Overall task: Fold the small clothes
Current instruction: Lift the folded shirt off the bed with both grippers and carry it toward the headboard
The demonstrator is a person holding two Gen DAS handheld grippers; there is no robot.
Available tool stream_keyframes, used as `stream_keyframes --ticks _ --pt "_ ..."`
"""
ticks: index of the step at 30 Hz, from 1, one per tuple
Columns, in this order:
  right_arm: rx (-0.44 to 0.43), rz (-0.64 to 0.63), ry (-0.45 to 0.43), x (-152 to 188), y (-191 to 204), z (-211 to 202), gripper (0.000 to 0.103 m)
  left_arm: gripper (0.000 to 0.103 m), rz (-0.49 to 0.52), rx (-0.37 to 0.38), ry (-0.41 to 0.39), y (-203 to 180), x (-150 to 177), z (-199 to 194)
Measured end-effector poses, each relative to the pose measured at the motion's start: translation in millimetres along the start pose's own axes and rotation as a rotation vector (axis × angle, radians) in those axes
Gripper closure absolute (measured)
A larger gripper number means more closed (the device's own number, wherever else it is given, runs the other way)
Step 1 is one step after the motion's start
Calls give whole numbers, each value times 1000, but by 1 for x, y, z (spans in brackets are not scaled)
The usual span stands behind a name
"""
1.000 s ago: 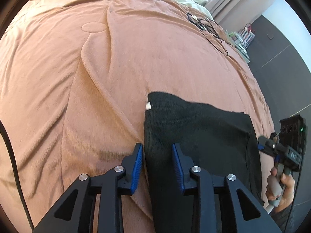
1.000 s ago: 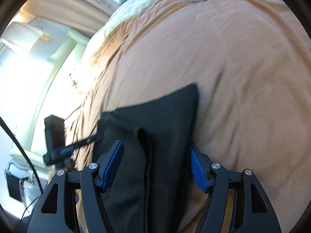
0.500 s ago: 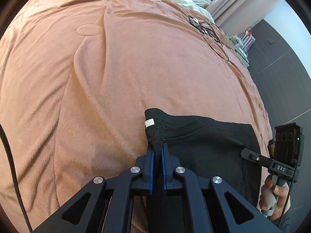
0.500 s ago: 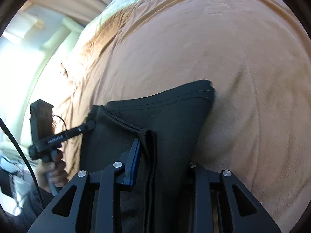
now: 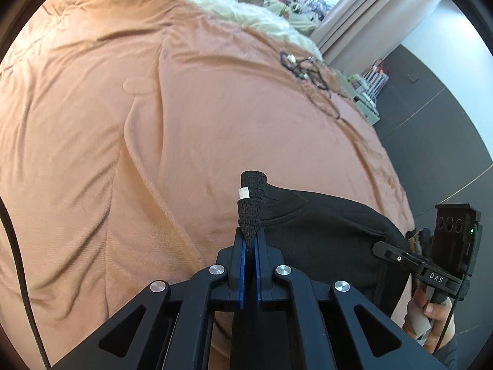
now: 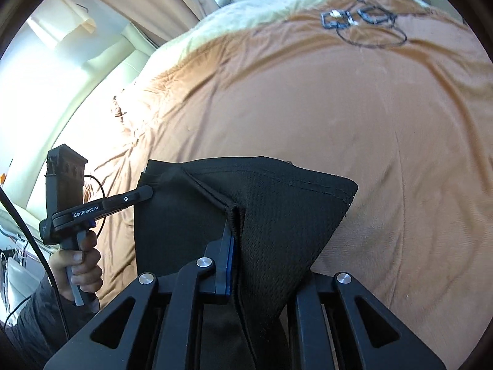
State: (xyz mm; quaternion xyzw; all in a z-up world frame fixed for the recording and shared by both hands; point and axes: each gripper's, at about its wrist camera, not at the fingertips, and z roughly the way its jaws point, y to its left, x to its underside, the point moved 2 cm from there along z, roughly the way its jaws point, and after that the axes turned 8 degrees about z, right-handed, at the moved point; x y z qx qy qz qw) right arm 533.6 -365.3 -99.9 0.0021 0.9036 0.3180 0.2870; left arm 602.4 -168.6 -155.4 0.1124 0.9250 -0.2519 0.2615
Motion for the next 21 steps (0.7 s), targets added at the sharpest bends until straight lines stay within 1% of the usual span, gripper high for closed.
stream_keyframes --ticks 6,8,10,17,21 --pt "8 -52 -66 14 28 -53 95 99 23 6 -67 -20 -9 -42" --pt "27 -70 -92 17 42 -69 95 99 29 7 -90 -25 -11 -57" --pt "24 -85 -118 24 57 -89 95 99 35 9 -116 -33 -15 -75" --pt "19 -163 -199 53 112 -155 95 99 61 -8 -214 -57 -16 -146" --pt "16 -195 -240 70 136 -184 95 99 72 -9 -266 -66 -11 -188"
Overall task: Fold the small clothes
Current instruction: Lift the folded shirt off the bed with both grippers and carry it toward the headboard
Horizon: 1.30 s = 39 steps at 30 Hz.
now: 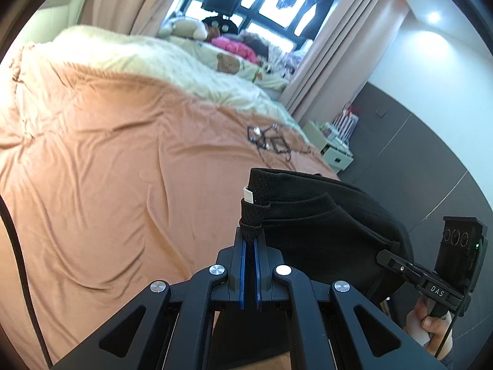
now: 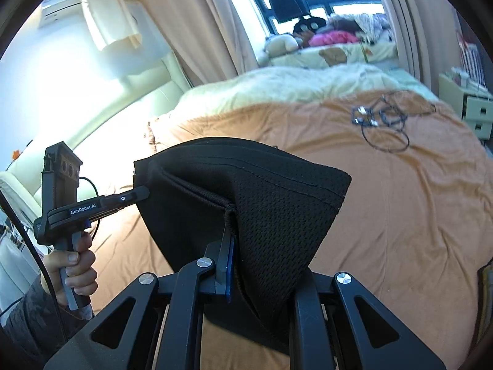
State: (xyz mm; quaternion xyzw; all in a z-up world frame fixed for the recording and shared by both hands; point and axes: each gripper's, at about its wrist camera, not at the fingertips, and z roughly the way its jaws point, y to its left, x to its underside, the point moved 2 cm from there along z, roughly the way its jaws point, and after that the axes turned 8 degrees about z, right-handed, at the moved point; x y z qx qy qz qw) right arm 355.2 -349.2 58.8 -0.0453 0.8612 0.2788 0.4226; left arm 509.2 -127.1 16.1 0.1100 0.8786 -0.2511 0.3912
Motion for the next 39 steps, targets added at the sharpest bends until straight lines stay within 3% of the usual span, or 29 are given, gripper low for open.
stream_keyframes --ticks 7,20,39 --pt "-24 -75 -41 14 53 -43 95 99 9 -10 -90 -6 -12 -68" --pt "-118 -153 -27 34 138 -51 95 99 -20 -78 -208 37 -16 -182" --pt "-278 -276 78 33 221 60 95 99 -119 -264 -340 166 26 -360"
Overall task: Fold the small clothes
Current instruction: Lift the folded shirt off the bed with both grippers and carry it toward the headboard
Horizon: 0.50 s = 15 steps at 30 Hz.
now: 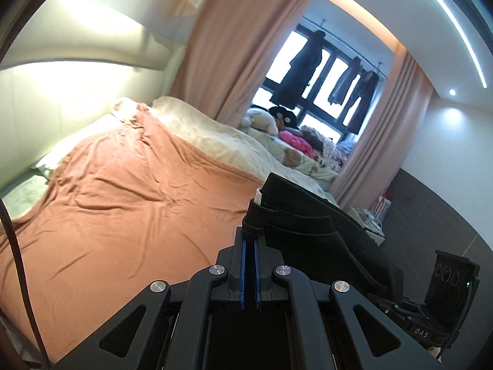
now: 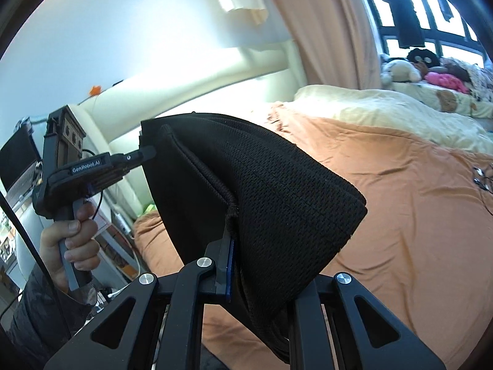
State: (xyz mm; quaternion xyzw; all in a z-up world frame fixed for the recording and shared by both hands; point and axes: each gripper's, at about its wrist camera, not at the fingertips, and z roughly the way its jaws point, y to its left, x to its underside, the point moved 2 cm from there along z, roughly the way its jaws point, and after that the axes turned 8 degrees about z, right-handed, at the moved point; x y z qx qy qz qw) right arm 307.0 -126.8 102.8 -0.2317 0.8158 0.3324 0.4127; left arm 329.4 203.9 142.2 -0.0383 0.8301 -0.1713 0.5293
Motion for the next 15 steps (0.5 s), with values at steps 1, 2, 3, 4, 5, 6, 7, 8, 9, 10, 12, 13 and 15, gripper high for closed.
stream_keyframes --ticks 1,2,3,4,5,6,7,8,9,10,12,13,15 --pt "-4 -8 3 -1 3 5 95 99 -3 -10 -4 8 0 -6" --pt "-8 -16 7 -3 7 12 95 99 -8 -23 -8 20 0 -14" --pt "-16 -25 13 -3 12 19 95 99 -12 -33 -9 27 1 -17" --pt "-21 -31 19 -2 17 24 95 99 -17 -44 -12 37 1 -23" --pt "-27 -38 26 -3 19 27 95 99 -21 -51 -15 44 2 -29" --pt "-32 -47 32 -3 24 33 95 99 -27 -61 -20 54 4 -36" --pt "-39 -54 38 -4 27 38 95 99 -32 -69 -25 63 5 -42" --pt "-47 -61 44 -4 30 44 95 99 -38 -79 -30 73 6 -48" --pt "-53 -66 48 -2 33 46 95 99 -42 -88 -33 83 6 -53" --pt "-61 -70 53 -2 36 52 95 99 -45 -98 -35 92 6 -58" --pt "-78 -79 61 2 42 60 95 99 -55 -120 -39 112 7 -68" --pt "-85 -86 65 3 46 65 95 99 -59 -130 -41 121 8 -73" --pt "-95 -98 74 4 49 74 95 99 -65 -155 -45 141 9 -82"
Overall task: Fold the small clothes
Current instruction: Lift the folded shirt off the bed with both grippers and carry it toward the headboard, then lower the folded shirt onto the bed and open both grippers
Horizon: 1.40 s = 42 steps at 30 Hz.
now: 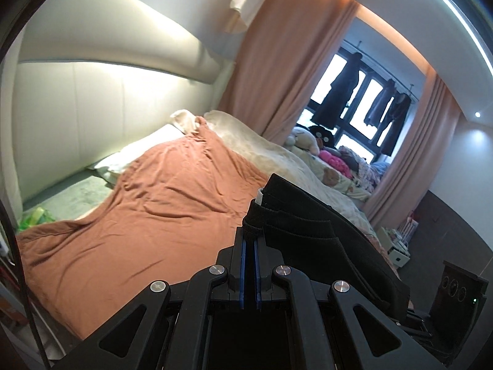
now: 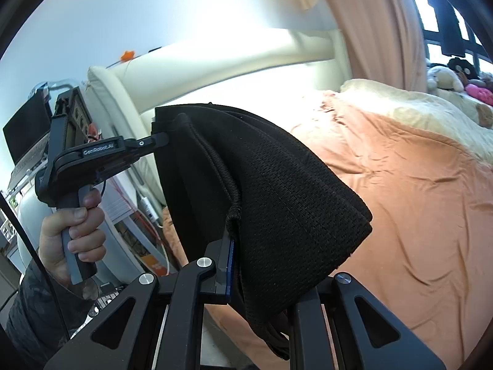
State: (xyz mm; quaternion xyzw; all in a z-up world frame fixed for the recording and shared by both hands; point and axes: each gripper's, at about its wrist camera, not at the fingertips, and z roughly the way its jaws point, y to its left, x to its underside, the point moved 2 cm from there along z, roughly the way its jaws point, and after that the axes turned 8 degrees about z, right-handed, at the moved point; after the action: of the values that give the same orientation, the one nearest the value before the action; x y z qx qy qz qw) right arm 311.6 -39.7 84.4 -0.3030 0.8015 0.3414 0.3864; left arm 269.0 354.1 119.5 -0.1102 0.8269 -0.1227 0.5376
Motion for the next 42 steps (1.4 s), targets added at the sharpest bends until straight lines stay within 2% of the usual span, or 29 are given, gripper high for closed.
stream_keyframes --ticks 12,20,25,32,38,42 --pt "-82 -53 54 -1 15 54 95 99 -35 -118 -3 99 2 -20" --pt "-117 -80 96 8 6 72 95 99 -31 -182 8 137 4 -23" --pt "-134 -40 128 7 -28 92 95 99 -38 -217 34 157 15 -4" --pt "-143 1 175 -4 -91 118 95 99 -71 -259 98 188 28 54" --pt "-133 19 195 -29 -136 128 95 99 -66 -280 138 194 20 96" --pt "-125 94 224 -44 -172 142 95 99 -50 -299 175 199 16 127"
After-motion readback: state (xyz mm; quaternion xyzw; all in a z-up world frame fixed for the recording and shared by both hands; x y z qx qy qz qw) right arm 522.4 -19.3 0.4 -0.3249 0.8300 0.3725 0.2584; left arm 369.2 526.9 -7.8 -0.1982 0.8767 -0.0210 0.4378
